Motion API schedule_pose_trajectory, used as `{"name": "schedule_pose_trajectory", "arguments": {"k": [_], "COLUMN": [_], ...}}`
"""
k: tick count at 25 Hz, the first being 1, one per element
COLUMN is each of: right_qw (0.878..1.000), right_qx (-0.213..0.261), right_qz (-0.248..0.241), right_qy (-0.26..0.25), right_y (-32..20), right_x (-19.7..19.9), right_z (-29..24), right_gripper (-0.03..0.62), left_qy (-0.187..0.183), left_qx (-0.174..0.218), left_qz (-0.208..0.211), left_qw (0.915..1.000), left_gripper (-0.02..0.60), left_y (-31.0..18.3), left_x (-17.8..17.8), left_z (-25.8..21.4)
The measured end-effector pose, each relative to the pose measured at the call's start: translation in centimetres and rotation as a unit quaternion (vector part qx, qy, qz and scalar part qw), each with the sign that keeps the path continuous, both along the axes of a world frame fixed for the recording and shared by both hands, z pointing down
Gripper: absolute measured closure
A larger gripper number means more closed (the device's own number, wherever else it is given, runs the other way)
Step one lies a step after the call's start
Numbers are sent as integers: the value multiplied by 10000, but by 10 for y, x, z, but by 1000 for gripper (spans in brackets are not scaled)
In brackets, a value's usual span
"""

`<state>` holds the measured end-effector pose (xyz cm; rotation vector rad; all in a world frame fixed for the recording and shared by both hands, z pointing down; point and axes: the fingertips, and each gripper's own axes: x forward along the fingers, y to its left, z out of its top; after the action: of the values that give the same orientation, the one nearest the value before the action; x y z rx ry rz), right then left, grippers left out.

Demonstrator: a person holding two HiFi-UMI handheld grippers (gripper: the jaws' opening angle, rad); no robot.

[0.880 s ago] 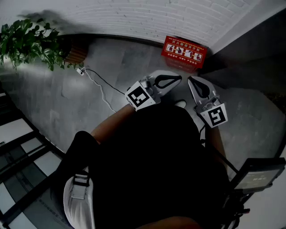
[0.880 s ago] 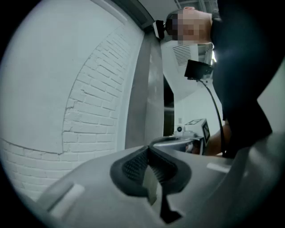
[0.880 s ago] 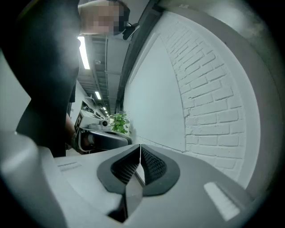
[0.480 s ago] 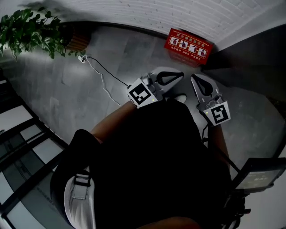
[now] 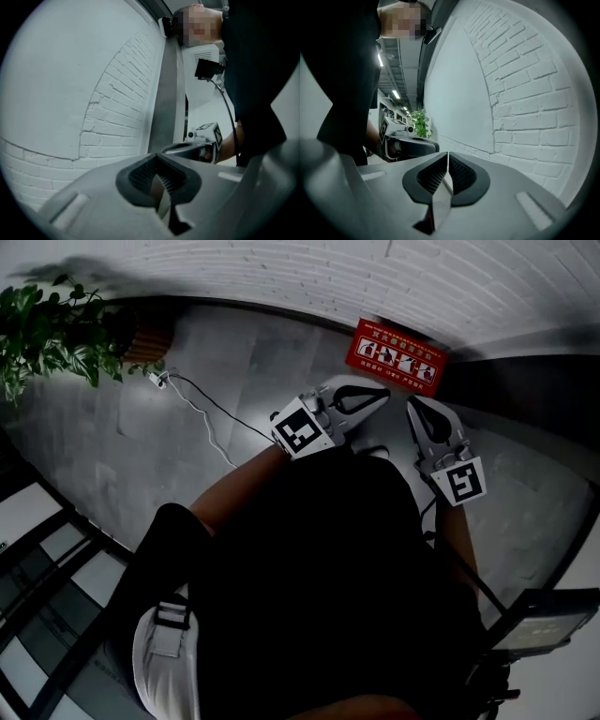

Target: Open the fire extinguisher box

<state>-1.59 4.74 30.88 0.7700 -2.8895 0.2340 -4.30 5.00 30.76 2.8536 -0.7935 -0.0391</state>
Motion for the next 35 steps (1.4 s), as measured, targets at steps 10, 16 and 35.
{"name": "schedule_pose_trajectory", "arguments": {"k": [10, 16, 35], "right_qw": [9971, 9666, 7091], "right_qx": [-708, -2510, -5568], "right_qz": [280, 311, 3131], "right_qy": [-6, -421, -2986], "right_y": [-56, -57, -53], "right_x": [6, 31, 111], "right_z": [53, 197, 544], "right_gripper": [577, 511, 404], "left_qy": [-180, -391, -884], "left_qx": [-355, -735, -1500], "left_qz": [379, 131, 35], "left_qw": [9985, 9964, 9847], "left_gripper": [580, 580, 580], "left_y": [-56, -66, -69], "left_x": [-2, 13, 67], "left_z": [45, 108, 295]}}
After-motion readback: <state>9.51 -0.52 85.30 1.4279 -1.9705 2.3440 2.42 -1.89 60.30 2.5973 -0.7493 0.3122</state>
